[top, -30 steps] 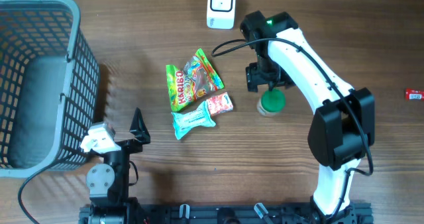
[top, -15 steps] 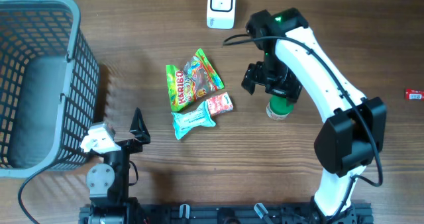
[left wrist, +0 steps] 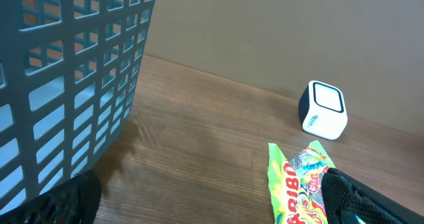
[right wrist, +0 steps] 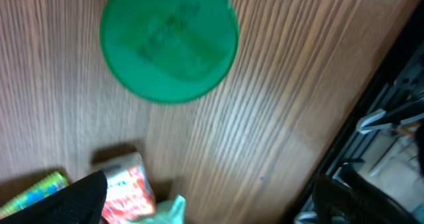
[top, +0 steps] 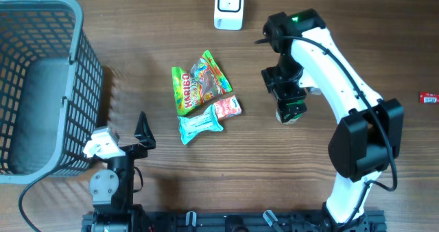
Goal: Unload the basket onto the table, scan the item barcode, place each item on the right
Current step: 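Lift the green-capped jar with the right gripper and turn it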
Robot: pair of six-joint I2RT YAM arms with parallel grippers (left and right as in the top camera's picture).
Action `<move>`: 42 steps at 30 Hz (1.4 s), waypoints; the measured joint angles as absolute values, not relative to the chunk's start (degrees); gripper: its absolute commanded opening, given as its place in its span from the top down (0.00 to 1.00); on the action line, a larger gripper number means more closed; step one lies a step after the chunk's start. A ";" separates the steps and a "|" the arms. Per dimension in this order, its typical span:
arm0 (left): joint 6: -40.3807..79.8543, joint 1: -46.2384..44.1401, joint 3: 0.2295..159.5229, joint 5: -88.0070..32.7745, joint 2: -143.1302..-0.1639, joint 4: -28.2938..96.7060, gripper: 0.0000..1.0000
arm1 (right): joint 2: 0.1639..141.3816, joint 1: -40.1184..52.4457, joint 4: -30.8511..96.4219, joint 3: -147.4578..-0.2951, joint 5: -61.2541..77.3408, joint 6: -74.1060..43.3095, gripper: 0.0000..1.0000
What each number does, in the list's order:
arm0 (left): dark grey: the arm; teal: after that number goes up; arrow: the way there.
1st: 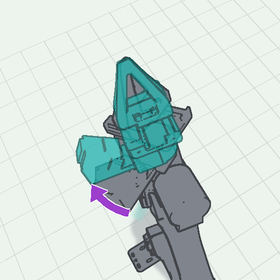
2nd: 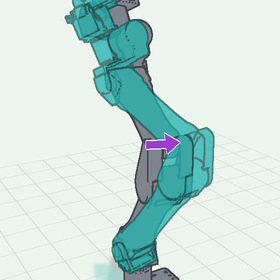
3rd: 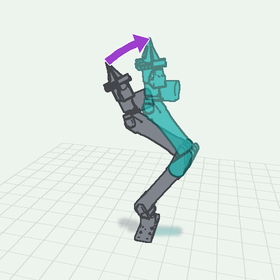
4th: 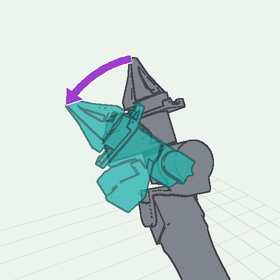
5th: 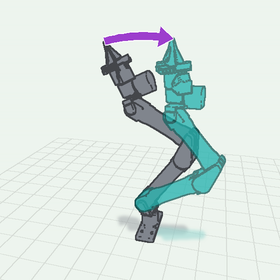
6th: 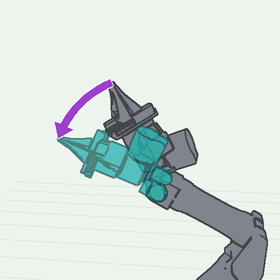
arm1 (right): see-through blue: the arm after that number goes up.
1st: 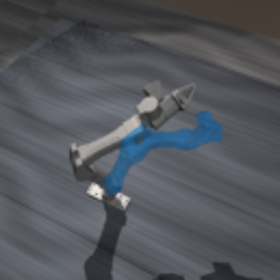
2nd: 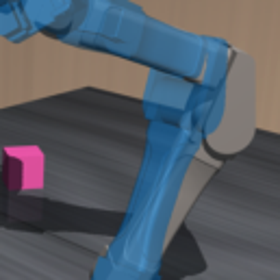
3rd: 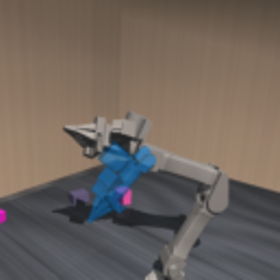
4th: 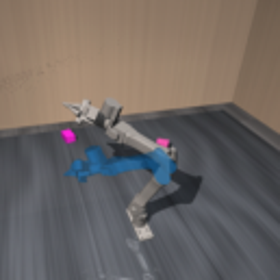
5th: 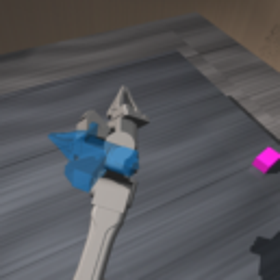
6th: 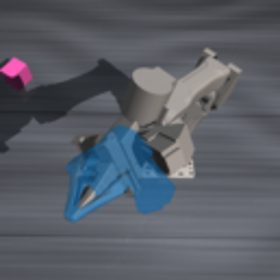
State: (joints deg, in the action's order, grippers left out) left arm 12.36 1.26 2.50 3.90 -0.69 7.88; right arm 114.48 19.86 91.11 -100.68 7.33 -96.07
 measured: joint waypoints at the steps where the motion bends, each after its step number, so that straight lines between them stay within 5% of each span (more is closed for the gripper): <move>1: 12.36 1.26 2.50 3.90 -0.69 7.88 0.00 | 114.45 19.33 90.96 -100.40 6.98 -96.71 0.00; 16: 12.36 1.26 2.50 3.90 -0.69 7.88 0.00 | 114.13 17.12 70.61 -81.89 1.21 -94.43 0.01; 19: 12.36 1.26 2.50 3.90 -0.69 7.88 0.00 | 114.13 16.01 67.64 -80.60 0.99 -91.13 0.14; 23: 12.36 1.26 2.50 3.90 -0.69 7.88 0.00 | 114.10 14.68 63.16 -80.60 0.75 -78.96 0.24; 33: 12.36 1.26 2.50 3.90 -0.69 7.86 0.00 | 114.10 14.68 59.61 -81.41 1.50 -37.10 0.24; 38: 12.36 1.26 2.50 3.90 -0.69 7.86 0.00 | 114.10 14.68 62.94 -85.58 2.74 -10.81 0.14; 42: 12.36 1.26 2.50 3.90 -0.69 7.88 0.00 | 114.10 14.70 64.51 -88.40 4.43 -1.02 0.00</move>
State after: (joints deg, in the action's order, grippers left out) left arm 12.36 1.26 2.50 3.90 -0.69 7.88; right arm 114.10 14.70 64.51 -88.40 4.43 -1.02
